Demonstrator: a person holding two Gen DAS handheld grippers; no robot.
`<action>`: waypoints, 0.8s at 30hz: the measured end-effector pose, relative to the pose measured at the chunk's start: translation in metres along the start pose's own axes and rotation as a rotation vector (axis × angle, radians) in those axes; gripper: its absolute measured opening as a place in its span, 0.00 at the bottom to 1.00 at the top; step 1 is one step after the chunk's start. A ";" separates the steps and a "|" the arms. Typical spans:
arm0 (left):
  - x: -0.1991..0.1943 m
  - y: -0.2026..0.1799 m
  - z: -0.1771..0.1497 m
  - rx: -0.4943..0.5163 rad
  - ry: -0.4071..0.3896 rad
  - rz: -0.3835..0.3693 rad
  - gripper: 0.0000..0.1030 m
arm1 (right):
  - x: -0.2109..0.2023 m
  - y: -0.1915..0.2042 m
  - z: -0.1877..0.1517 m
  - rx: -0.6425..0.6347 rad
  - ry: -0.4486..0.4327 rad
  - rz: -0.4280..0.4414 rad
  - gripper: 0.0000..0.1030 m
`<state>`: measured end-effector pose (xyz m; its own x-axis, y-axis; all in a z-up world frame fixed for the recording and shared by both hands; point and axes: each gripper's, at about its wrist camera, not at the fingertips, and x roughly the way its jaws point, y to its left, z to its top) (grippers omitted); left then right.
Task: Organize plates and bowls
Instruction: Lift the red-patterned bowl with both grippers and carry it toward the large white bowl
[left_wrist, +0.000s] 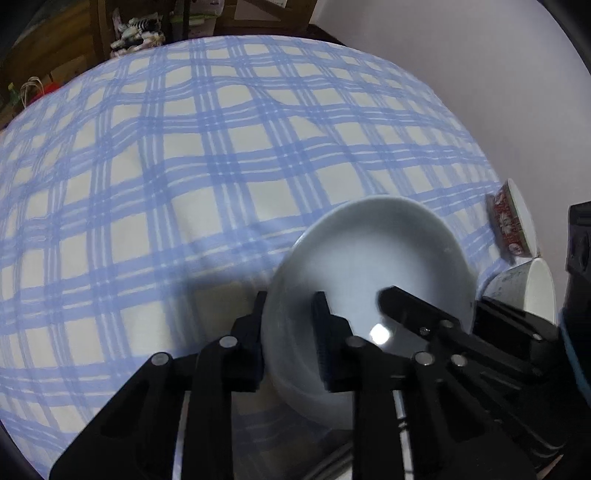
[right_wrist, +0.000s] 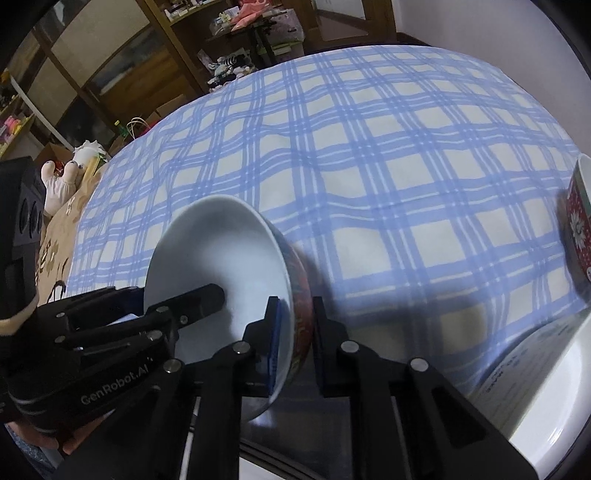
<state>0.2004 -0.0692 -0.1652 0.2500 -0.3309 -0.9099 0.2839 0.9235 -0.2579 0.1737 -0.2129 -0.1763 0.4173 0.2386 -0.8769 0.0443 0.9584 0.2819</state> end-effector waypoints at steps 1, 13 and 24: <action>0.000 0.000 0.000 -0.009 -0.003 -0.002 0.19 | 0.000 -0.002 0.000 0.009 0.002 0.010 0.16; -0.027 -0.008 0.000 -0.020 -0.038 -0.059 0.18 | -0.028 -0.015 0.004 0.085 -0.044 0.078 0.14; -0.064 -0.040 -0.011 0.020 -0.075 -0.029 0.18 | -0.078 -0.012 -0.002 0.033 -0.070 0.066 0.14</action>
<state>0.1633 -0.0830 -0.1002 0.3094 -0.3722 -0.8751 0.3102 0.9094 -0.2771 0.1385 -0.2424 -0.1121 0.4826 0.2885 -0.8270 0.0441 0.9350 0.3519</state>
